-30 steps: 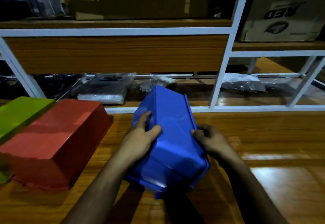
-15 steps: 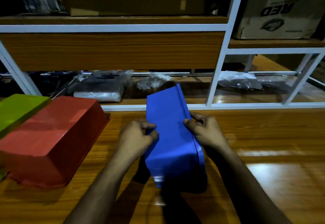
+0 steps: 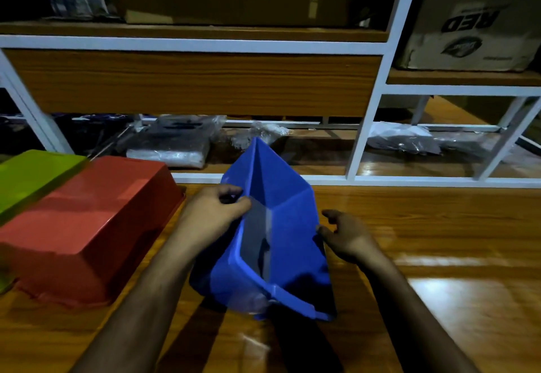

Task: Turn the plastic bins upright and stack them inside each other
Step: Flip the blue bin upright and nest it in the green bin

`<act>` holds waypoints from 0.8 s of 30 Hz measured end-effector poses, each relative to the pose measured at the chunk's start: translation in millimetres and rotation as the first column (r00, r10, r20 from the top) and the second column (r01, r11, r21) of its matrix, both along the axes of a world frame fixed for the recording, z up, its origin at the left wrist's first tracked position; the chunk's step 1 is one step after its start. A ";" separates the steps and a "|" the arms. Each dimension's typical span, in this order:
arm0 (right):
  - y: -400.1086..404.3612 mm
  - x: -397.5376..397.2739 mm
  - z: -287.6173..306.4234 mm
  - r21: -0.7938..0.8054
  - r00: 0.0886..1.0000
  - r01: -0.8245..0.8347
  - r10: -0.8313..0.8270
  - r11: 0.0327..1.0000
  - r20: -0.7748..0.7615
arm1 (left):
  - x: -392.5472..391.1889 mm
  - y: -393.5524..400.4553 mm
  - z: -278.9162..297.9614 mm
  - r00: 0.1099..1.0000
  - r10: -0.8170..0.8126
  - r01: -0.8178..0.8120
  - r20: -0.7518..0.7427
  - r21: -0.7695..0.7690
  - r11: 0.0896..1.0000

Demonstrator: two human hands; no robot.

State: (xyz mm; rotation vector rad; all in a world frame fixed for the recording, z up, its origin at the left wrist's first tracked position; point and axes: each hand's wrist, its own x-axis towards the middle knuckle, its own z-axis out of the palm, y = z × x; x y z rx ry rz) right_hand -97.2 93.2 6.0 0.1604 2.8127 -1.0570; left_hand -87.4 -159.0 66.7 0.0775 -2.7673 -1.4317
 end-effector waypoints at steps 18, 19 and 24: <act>-9.0 -2.0 -14.6 -0.484 0.993 0.025 0.033 0.875 0.111 | -3.5 -70.8 -63.1 0.917 -0.064 -0.124 0.394 0.433 0.893; -9.2 -2.3 -14.2 -0.512 0.992 0.044 0.023 0.858 0.125 | -3.2 -71.1 -62.7 0.915 -0.073 -0.121 0.397 0.444 0.888; -8.6 -5.4 -21.6 -0.635 0.967 0.192 -0.033 0.749 0.254 | -3.4 -76.1 -62.6 0.906 -0.155 -0.087 0.393 0.533 0.842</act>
